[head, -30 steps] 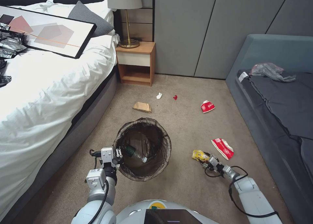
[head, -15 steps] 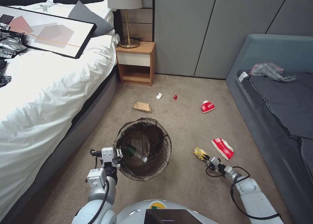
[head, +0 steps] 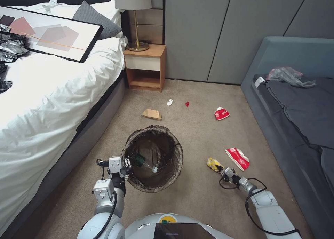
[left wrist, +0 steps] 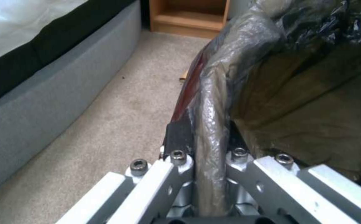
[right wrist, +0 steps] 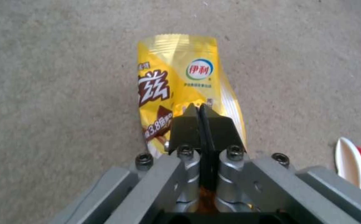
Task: Pick up the trash bin, then pick up the garbage from the floor and place it into the trash bin.
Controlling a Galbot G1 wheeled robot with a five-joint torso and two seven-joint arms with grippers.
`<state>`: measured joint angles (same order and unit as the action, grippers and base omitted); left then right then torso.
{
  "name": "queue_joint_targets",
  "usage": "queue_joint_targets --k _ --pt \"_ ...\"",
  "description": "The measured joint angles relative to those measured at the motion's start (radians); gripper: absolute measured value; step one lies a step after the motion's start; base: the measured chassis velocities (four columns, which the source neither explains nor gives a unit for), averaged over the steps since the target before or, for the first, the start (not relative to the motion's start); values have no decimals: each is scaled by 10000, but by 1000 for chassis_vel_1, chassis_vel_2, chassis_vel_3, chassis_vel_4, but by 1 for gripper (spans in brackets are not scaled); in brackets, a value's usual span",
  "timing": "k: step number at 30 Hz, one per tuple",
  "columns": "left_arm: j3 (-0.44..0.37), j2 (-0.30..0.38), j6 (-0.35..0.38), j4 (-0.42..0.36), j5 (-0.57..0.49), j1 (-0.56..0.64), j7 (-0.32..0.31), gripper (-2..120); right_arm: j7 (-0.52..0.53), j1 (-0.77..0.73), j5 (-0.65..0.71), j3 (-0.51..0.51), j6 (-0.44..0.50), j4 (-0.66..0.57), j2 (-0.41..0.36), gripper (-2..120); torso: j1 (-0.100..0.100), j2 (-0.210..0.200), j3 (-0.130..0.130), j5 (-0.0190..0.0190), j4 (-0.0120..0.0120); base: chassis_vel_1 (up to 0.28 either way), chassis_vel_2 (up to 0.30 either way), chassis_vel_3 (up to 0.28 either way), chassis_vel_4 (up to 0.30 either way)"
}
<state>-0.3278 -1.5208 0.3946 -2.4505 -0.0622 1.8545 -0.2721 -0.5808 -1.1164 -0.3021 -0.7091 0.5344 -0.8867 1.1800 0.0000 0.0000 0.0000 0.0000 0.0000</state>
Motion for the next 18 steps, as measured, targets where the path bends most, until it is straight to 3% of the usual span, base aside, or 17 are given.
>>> queue_joint_targets --k 6,12,15,18 --pt "9 0 -2 6 -1 -5 5 2 134 0 66 5 35 -39 18 0 0 0 0 0 0 0 0 0 0" --pt "15 -3 -10 17 -2 -12 9 2 339 -120 203 80 -85 -292 -13 9 0 0 0 -2 1 0 0 0 0" --pt "35 -14 -16 30 0 -17 11 2 369 -193 225 150 -123 -361 -10 27 0 0 0 0 -2 0 0 0 0" --pt "43 -23 -19 33 5 -18 12 2 414 -228 121 232 -115 -359 78 37 0 0 0 -1 0 0 0 0 0"
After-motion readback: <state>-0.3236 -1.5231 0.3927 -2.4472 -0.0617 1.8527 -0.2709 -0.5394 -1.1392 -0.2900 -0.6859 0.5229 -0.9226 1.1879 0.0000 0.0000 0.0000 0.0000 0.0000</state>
